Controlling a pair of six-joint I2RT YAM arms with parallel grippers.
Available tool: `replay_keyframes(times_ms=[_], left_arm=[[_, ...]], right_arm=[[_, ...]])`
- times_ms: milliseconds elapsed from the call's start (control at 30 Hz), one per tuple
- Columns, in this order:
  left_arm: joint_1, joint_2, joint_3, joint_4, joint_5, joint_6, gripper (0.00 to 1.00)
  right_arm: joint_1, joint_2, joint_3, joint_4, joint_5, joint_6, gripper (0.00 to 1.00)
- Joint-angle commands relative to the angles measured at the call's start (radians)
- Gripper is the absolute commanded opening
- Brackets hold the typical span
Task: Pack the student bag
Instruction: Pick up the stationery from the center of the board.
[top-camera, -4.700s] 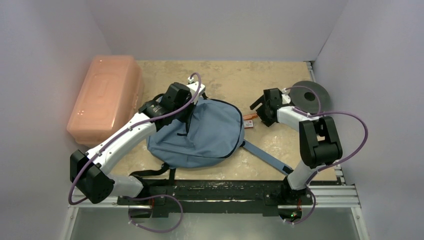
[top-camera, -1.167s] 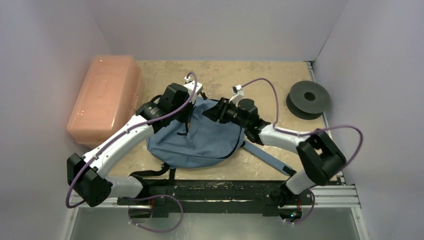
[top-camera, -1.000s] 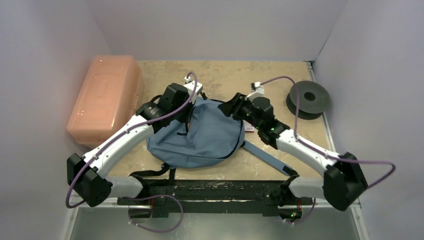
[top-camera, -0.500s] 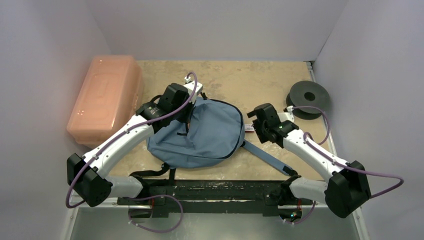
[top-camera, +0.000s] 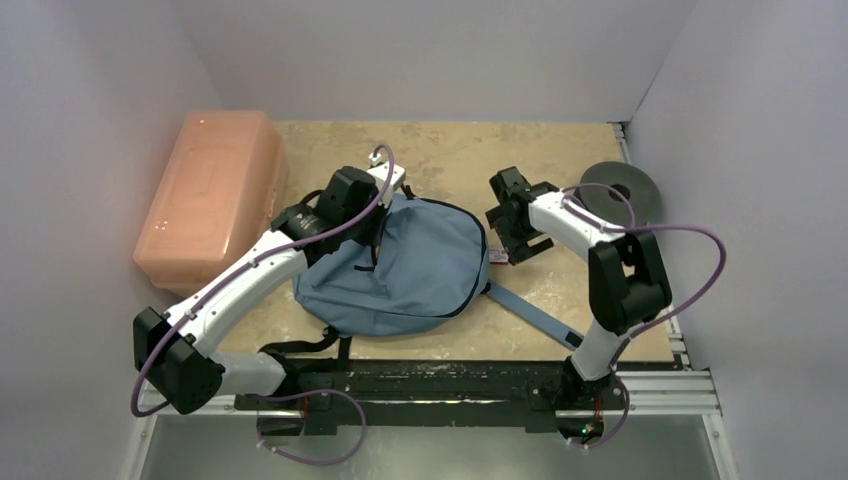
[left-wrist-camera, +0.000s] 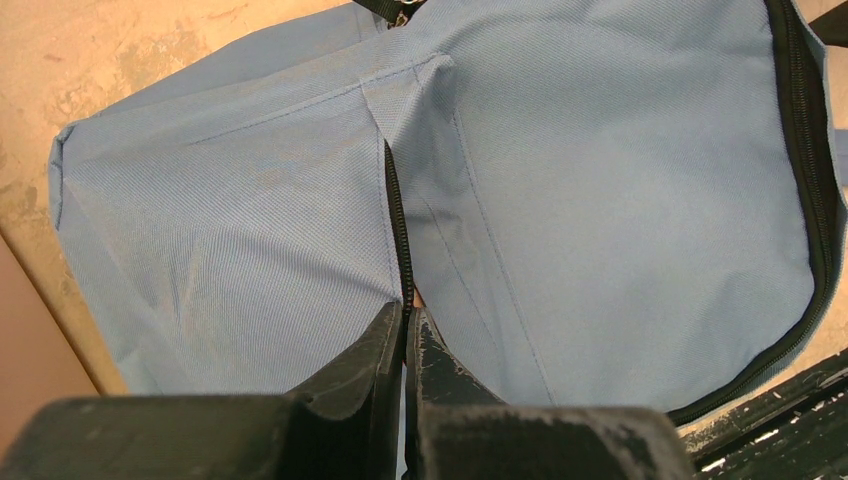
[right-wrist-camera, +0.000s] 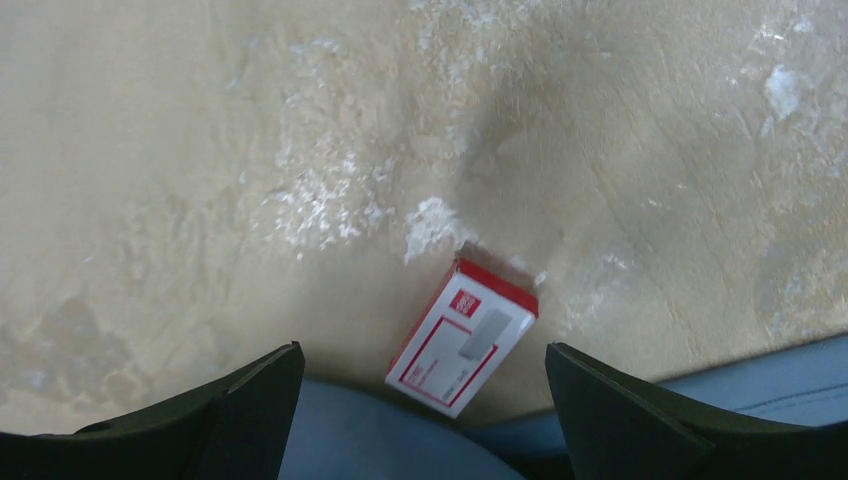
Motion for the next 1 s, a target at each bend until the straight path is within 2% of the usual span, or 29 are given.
replay_keyframes(times_ms=[0,300,400,700,900,967], left_arm=[[-0.011,-0.051,0.013,0.028,0.041,-0.020,0.00],[-0.010,-0.057,0.013,0.030,0.053,-0.024,0.00],[-0.010,-0.057,0.013,0.030,0.055,-0.024,0.00],[-0.011,-0.058,0.016,0.027,0.053,-0.026,0.00],[-0.011,-0.059,0.015,0.027,0.050,-0.026,0.00],[-0.011,-0.059,0.015,0.027,0.049,-0.025,0.00]], right_arm=[[-0.027,0.116,0.114,-0.145,-0.098,-0.048,0.94],[-0.027,0.143,0.070,-0.096,-0.140,0.034,0.88],[-0.027,0.165,0.085,-0.112,-0.131,0.046,0.79],[-0.027,0.230,0.118,-0.162,-0.117,0.083,0.70],[-0.029,0.235,0.123,-0.180,-0.048,0.101,0.55],[-0.033,0.228,0.124,-0.182,-0.020,0.094,0.46]])
